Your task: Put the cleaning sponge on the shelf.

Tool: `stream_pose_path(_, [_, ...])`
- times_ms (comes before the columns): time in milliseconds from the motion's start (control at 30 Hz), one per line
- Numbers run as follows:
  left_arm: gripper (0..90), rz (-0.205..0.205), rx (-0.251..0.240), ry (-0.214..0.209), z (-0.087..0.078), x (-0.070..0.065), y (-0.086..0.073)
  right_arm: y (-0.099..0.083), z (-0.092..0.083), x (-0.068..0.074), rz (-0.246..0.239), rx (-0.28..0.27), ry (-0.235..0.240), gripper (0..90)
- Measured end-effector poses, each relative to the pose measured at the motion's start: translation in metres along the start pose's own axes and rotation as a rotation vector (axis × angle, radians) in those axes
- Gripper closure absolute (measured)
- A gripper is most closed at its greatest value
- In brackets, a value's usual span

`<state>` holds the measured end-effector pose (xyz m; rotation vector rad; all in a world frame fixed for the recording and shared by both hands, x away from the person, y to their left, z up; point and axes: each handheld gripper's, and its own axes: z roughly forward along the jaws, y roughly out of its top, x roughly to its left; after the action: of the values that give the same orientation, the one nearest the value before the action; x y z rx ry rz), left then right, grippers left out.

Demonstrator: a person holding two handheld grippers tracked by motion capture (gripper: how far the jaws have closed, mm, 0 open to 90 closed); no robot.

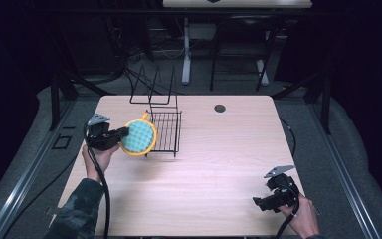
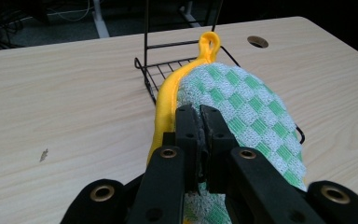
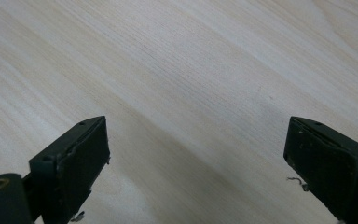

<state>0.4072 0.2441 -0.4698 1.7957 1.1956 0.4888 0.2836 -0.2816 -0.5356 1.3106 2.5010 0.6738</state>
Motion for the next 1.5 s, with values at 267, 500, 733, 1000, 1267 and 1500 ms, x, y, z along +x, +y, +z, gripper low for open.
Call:
stream_pose_path(267, [87.1, 0.008, -0.025, 0.004, 0.014, -0.011, 0.005, 0.000, -0.001, 0.001, 0.007, -0.003, 0.008, 6.2])
stream_pose_path(500, [87.1, -0.006, -0.048, 0.015, 0.022, -0.016, 0.007, 0.000, -0.001, 0.000, 0.004, 0.000, 0.006, 6.3])
stream_pose_path(733, [87.0, -0.019, -0.066, 0.032, 0.034, -0.019, 0.005, 0.000, -0.001, 0.001, 0.001, 0.002, 0.005, 6.4])
stream_pose_path(1000, [87.0, -0.019, -0.049, 0.035, 0.058, -0.025, -0.001, 0.000, -0.001, 0.002, -0.002, -0.001, 0.006, 6.4])
stream_pose_path(1267, [87.0, -0.011, 0.000, 0.035, 0.080, -0.029, -0.005, 0.000, -0.001, 0.001, -0.003, 0.005, 0.010, 6.5])
stream_pose_path(1500, [86.9, 0.002, 0.055, 0.066, 0.094, -0.026, -0.008, 0.000, -0.001, 0.001, -0.002, 0.003, 0.011, 6.5])
